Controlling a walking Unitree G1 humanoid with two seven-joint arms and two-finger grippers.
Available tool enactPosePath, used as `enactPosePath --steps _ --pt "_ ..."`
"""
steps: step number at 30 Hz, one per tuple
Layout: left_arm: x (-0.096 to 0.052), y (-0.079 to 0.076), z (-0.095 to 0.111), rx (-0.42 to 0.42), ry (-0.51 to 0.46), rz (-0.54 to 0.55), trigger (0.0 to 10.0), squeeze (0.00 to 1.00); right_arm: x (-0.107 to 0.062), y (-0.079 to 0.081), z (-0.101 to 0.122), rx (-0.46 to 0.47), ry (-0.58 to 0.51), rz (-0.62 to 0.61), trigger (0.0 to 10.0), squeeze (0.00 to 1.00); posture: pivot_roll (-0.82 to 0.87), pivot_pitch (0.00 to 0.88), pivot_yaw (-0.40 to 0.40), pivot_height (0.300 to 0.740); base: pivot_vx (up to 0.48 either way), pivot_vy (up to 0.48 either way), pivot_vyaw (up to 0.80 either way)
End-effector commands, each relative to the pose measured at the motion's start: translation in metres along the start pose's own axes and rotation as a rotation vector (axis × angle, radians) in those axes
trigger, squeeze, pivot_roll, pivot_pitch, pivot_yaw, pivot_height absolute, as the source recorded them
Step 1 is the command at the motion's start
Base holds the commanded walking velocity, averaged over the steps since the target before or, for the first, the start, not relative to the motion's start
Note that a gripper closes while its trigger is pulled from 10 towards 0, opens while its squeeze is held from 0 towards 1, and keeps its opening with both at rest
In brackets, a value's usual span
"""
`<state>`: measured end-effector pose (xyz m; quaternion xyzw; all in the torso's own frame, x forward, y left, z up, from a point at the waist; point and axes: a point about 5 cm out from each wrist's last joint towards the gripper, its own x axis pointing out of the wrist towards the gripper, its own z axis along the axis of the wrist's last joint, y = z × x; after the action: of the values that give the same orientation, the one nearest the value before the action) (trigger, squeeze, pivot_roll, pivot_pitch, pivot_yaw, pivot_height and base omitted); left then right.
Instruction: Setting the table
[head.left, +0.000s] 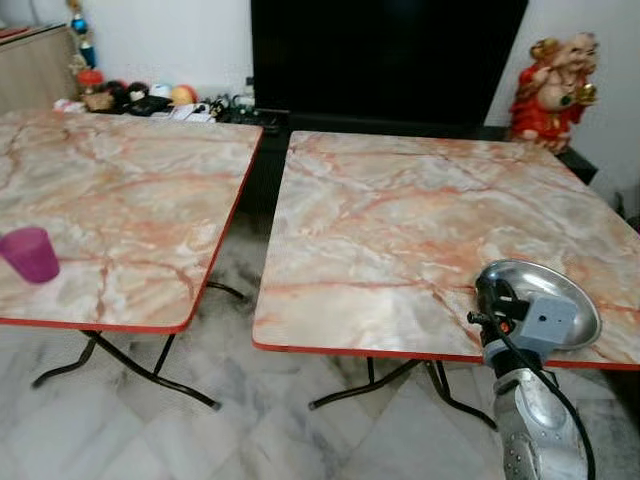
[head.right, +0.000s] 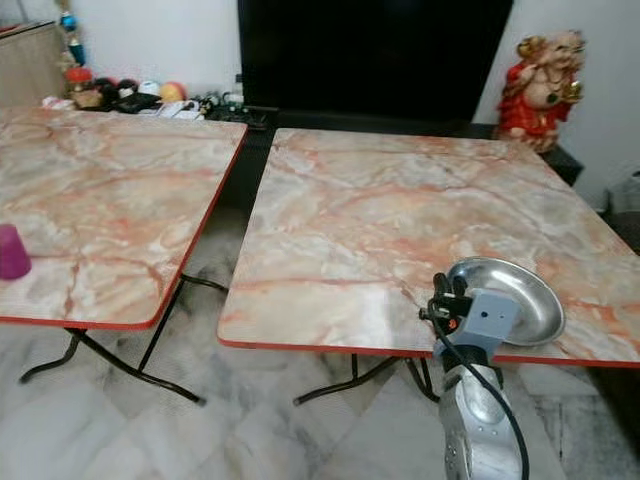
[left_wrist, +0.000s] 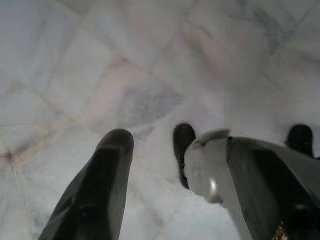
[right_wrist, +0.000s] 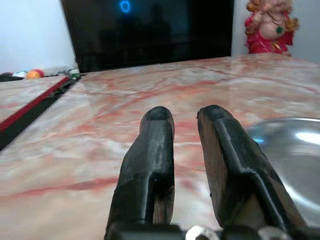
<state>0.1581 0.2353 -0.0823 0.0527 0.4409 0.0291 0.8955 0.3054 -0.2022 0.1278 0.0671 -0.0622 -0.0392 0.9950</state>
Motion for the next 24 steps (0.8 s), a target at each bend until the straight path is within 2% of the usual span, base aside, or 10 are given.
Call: enactPosePath --steps 1,9,16,18,24 --pt "-0.0034 0.0053 -0.0114 -0.007 0.042 0.02 10.0 0.0 0.0044 0.0121 0.0051 0.003 -0.02 0.038 10.0 0.0 -0.01 0.067 -0.067 0.74 0.0 0.48 0.0" --pt "-0.0033 0.0034 -0.0125 -0.026 0.045 0.027 10.0 0.0 0.0071 0.0151 0.0063 -0.022 -0.027 0.056 10.0 0.0 0.01 0.074 -0.075 0.74 0.0 0.48 0.0" --pt "-0.0042 0.0031 -0.0156 -0.027 0.053 0.028 10.0 0.0 0.0083 0.017 0.0084 -0.032 -0.037 0.062 10.0 0.0 0.0 0.083 -0.074 0.74 0.0 0.48 0.66" --pt "-0.0046 0.0026 -0.0169 -0.026 0.056 0.026 10.0 0.0 0.0073 0.0158 0.0073 -0.007 -0.03 0.049 10.0 0.0 0.0 0.09 -0.071 0.74 0.0 0.48 0.0" --pt "-0.0053 0.0014 -0.0193 -0.019 0.061 0.019 10.0 0.0 0.004 0.0135 0.0039 -0.007 -0.016 0.032 10.0 0.0 -0.01 0.103 -0.066 0.74 0.0 0.48 0.0"
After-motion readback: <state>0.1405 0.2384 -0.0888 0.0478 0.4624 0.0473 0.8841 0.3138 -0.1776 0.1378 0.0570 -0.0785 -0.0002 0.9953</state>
